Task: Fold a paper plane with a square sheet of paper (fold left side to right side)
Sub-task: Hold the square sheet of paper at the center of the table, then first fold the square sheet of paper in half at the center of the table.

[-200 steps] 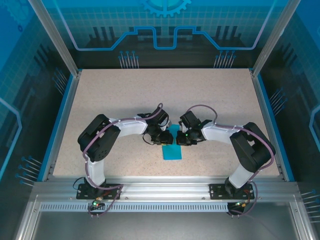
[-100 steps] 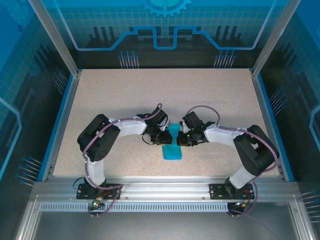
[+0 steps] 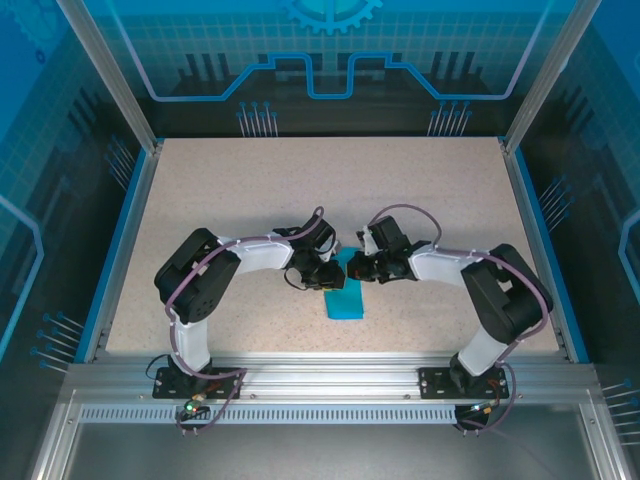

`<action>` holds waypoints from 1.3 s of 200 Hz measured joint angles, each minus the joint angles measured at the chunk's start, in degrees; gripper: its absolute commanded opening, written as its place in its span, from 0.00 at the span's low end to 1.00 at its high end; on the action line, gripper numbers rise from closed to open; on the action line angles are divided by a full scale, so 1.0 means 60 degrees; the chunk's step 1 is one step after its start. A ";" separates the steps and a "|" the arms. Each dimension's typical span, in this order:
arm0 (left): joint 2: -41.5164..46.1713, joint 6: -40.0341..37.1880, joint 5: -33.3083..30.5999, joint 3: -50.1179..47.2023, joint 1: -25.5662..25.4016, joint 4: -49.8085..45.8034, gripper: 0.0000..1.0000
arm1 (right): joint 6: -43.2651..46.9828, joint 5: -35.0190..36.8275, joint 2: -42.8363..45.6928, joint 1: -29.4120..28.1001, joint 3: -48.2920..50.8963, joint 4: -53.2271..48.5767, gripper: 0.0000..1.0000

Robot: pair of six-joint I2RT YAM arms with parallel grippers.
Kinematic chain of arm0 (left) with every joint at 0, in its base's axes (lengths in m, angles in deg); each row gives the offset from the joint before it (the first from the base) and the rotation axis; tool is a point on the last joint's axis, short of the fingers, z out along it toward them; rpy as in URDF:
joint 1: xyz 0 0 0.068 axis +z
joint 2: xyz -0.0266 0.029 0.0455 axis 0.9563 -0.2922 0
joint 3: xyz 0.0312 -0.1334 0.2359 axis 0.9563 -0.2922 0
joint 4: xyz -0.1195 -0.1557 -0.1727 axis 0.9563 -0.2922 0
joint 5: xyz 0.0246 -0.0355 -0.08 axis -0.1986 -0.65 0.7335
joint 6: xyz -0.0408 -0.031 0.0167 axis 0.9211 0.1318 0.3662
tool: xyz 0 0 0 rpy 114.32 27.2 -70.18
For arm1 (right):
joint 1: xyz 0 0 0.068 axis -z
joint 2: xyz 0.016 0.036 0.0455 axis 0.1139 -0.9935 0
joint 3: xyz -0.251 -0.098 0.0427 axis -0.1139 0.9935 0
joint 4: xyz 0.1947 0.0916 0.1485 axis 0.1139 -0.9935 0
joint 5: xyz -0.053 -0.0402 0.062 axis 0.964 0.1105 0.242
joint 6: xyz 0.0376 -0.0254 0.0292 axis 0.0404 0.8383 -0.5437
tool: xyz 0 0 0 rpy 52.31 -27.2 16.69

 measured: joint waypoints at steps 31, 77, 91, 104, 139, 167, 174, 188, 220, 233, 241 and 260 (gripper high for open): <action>0.0000 0.0000 0.0007 -0.0004 0.0007 0.0004 0.23 | -0.0004 0.0000 -0.0514 0.0007 -0.0277 0.0062 0.02; 0.0000 0.0000 0.0022 -0.0004 0.0007 0.0004 0.23 | -0.0076 0.0007 -0.0754 0.0015 -0.0390 -0.0055 0.02; 0.0000 -0.0004 0.0025 -0.0007 0.0007 0.0007 0.23 | -0.0146 0.0033 -0.0765 0.0018 -0.0397 -0.0091 0.02; 0.0000 -0.0004 0.0025 -0.0015 0.0007 0.0011 0.23 | -0.0204 0.0044 -0.0769 0.0018 -0.0408 -0.0124 0.02; 0.0127 -0.0004 0.0022 -0.0193 -0.0025 0.0197 0.23 | -0.0328 0.0044 -0.0820 0.0022 -0.0474 -0.0226 0.01; 0.0273 -0.0004 -0.0011 -0.0441 -0.0084 0.0444 0.23 | -0.0423 0.0007 -0.0867 0.0025 -0.0514 -0.0255 0.01; 0.0328 -0.0004 -0.0033 -0.0514 -0.0106 0.0503 0.23 | -0.0437 -0.0011 -0.0878 0.0025 -0.0521 -0.0255 0.01; 0.0452 0.0000 -0.0058 -0.0678 -0.0164 0.0572 0.23 | -0.0466 -0.0073 -0.0896 0.0025 -0.0521 -0.0255 0.01; 0.0729 0.0004 -0.0087 -0.1027 -0.0313 0.0608 0.23 | -0.0506 -0.0222 -0.0954 0.0025 -0.0557 -0.0266 0.01; 0.0841 0.0007 -0.0091 -0.1180 -0.0361 0.0648 0.23 | -0.0510 -0.0251 -0.0965 0.0025 -0.0561 -0.0262 0.01; 0.0914 0.0015 -0.0098 -0.1282 -0.0397 0.0721 0.22 | -0.0510 -0.0255 -0.0973 0.0025 -0.0561 -0.0262 0.01; 0.1086 0.0073 -0.0124 -0.1523 -0.0495 0.0823 0.22 | -0.0514 -0.0291 -0.0980 0.0025 -0.0565 -0.0262 0.01</action>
